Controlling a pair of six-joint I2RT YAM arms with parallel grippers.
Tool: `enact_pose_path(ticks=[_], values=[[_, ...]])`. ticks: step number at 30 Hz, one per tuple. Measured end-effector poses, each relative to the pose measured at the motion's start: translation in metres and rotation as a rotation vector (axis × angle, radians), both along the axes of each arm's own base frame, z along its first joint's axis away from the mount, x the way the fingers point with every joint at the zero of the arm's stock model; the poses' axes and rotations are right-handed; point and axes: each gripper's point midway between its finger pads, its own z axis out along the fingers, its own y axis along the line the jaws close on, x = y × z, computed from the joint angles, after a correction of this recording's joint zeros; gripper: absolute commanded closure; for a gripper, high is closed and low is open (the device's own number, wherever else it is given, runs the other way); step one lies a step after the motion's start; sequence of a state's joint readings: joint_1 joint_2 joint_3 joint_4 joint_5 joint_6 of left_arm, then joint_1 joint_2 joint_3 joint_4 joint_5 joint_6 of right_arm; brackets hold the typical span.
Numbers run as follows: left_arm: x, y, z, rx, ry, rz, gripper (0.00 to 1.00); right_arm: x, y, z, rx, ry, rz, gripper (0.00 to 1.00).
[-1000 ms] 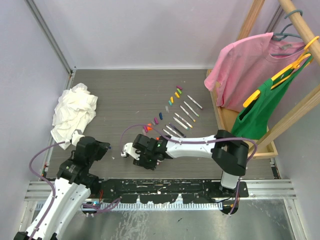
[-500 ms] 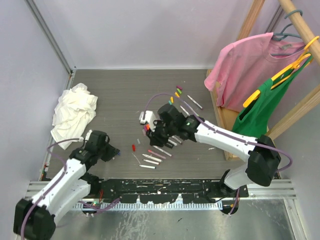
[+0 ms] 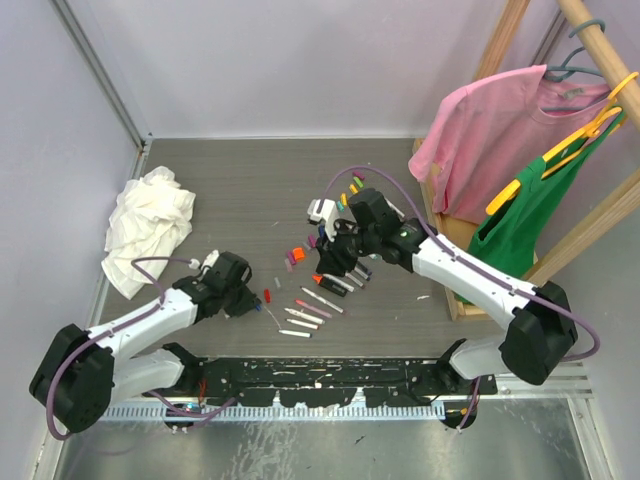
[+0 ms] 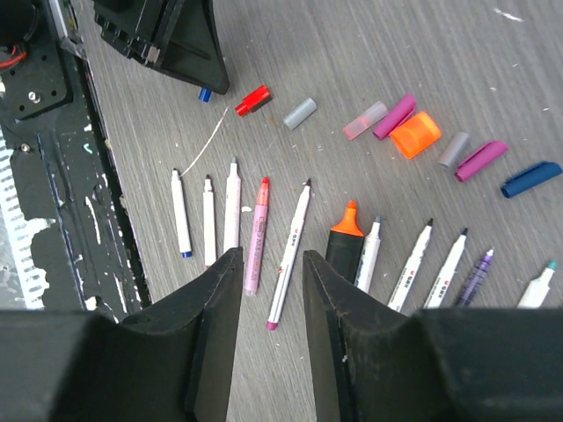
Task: Open the pen caps
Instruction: Place the pen cap at the center of the board.
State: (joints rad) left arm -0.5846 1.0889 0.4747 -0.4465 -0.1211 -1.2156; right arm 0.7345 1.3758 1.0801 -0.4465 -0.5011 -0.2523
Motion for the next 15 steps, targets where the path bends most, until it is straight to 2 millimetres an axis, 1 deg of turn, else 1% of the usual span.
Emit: enact_pose_path(ticks=[2,8,10,14,15], values=[[0.001,-0.001,0.000,0.001,-0.007,-0.002,0.79,0.002,-0.003,0.006,0.017,-0.007,-0.008,0.61],[0.004,0.001,0.005,0.002,-0.034,0.007,0.68,0.007,-0.012,0.021,0.060,-0.021,-0.021,0.61],[0.006,0.003,0.012,-0.002,-0.059,0.013,0.63,0.008,-0.015,0.026,0.075,-0.024,-0.024,0.61],[0.007,0.007,0.026,-0.010,-0.110,0.024,0.59,0.010,-0.022,0.037,0.109,-0.036,-0.033,0.61],[0.007,0.008,0.030,-0.012,-0.124,0.024,0.56,0.011,-0.024,0.040,0.117,-0.039,-0.035,0.61]])
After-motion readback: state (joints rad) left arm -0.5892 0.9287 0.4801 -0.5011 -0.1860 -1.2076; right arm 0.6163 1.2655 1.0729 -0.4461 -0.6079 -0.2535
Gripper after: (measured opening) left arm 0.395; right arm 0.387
